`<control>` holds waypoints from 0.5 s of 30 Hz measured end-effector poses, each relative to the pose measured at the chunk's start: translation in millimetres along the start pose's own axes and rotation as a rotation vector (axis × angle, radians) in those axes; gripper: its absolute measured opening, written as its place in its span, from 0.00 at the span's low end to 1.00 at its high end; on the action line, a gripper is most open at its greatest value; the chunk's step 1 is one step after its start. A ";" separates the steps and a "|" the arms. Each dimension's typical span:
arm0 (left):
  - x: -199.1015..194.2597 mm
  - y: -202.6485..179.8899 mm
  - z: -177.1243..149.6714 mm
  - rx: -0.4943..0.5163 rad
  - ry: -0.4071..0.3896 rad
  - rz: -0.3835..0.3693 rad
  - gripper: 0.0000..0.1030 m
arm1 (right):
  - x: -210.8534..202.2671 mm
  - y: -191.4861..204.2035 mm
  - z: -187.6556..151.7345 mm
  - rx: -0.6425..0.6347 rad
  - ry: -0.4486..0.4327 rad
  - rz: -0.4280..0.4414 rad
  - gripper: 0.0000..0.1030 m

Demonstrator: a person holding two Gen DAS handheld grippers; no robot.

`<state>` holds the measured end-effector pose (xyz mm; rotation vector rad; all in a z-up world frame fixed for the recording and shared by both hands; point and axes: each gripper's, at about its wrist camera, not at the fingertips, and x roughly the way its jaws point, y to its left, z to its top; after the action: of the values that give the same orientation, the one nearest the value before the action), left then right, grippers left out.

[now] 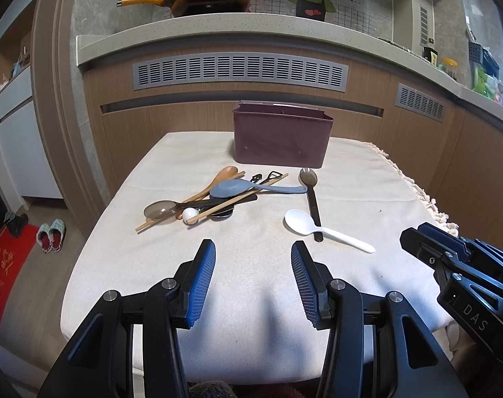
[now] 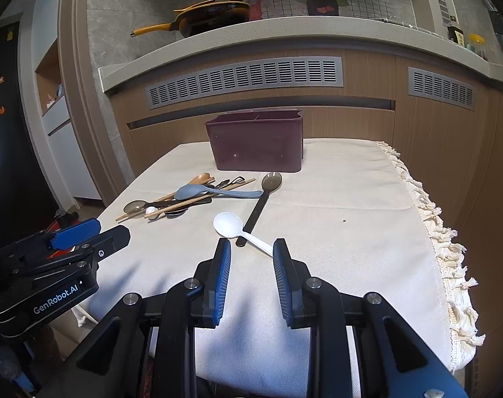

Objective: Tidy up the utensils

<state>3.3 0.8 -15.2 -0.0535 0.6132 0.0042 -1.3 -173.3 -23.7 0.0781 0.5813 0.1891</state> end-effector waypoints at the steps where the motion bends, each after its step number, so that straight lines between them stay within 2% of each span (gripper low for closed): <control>1: -0.2 0.1 -0.3 0.000 0.000 0.000 0.47 | 0.0 0.0 0.0 0.000 -0.001 0.000 0.25; 15: -0.9 0.2 -0.9 -0.001 0.000 0.000 0.47 | 0.5 -0.3 -0.6 0.001 0.001 0.001 0.25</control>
<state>2.0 1.0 -15.4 -0.0541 0.6131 0.0041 -1.1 -173.4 -24.5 0.0794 0.5824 0.1892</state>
